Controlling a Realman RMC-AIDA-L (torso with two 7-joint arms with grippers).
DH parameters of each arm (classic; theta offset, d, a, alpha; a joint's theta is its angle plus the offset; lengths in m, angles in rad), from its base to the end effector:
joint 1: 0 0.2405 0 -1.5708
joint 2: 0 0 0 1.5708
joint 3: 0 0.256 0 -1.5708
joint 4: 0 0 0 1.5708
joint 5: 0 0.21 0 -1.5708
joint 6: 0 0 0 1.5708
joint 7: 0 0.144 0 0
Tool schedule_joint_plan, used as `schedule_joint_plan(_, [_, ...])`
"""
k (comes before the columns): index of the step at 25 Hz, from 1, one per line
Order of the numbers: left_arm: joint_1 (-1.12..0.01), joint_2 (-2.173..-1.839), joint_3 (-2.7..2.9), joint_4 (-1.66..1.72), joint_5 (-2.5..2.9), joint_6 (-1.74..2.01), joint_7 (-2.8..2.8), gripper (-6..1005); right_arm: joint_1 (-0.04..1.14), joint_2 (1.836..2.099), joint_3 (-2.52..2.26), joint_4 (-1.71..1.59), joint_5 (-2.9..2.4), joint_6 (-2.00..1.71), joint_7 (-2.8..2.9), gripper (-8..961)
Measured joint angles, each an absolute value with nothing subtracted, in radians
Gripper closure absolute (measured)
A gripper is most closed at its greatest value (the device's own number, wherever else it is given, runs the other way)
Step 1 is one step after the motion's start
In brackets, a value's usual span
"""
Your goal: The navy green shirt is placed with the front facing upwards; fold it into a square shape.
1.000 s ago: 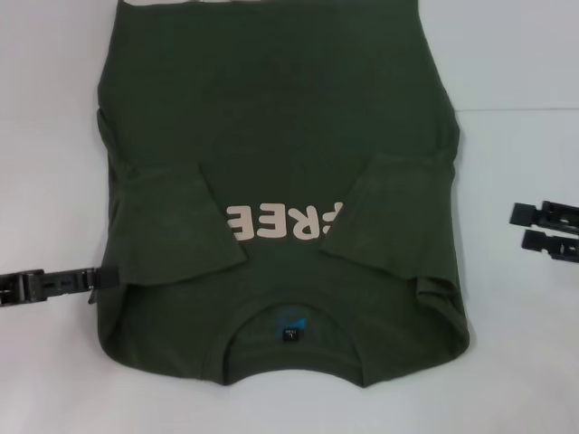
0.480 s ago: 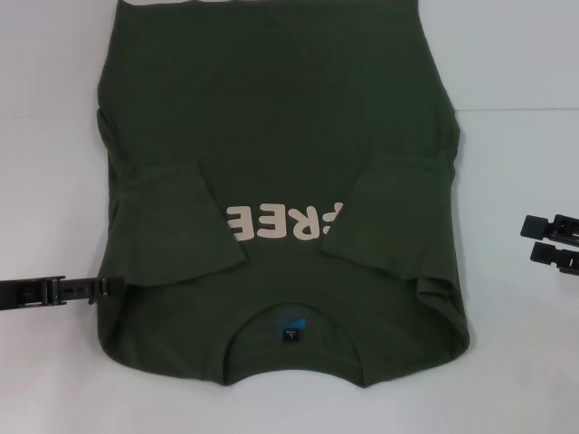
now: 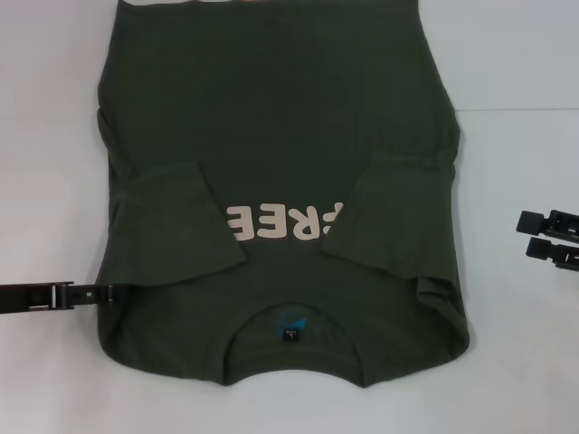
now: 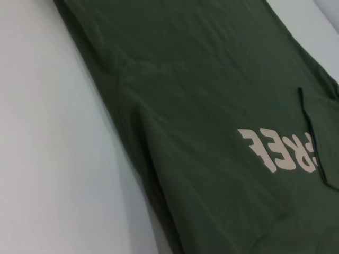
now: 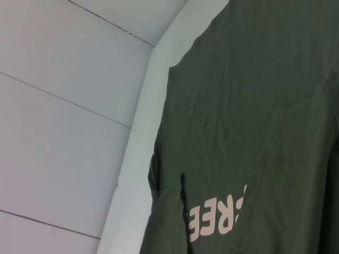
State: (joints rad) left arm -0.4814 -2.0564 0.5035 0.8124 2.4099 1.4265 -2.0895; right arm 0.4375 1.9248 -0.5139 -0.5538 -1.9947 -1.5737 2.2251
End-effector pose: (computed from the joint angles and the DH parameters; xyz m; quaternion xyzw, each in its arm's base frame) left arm -0.3409 0.3236 0.0436 -0.7953 -0.5587 -0.1177 0.2038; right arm 0.3306 0.3133 0.0675 -0.6982 0.6350 0.3160 0.0970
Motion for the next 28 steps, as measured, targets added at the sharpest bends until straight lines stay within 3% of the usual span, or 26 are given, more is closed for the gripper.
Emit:
schedule_joint_plan(14, [-0.496, -2.065, 0.545, 0.799, 2.410, 1.390, -2.096, 85, 0.445, 1.926, -0.514, -0.554, -1.996, -1.568, 2.221, 131])
schedule_joint_plan(16, [-0.497, -2.065, 0.554, 0.799, 2.410, 1.390, -2.105, 247, 0.445, 1.926, -0.514, -0.554, -1.996, -1.568, 2.221, 131])
schedule_joint_plan(28, [-0.494, -2.066, 0.563, 0.804, 2.411, 1.380, -2.098, 516, 0.445, 1.926, -0.514, -0.554, -1.992, -1.573, 2.221, 132])
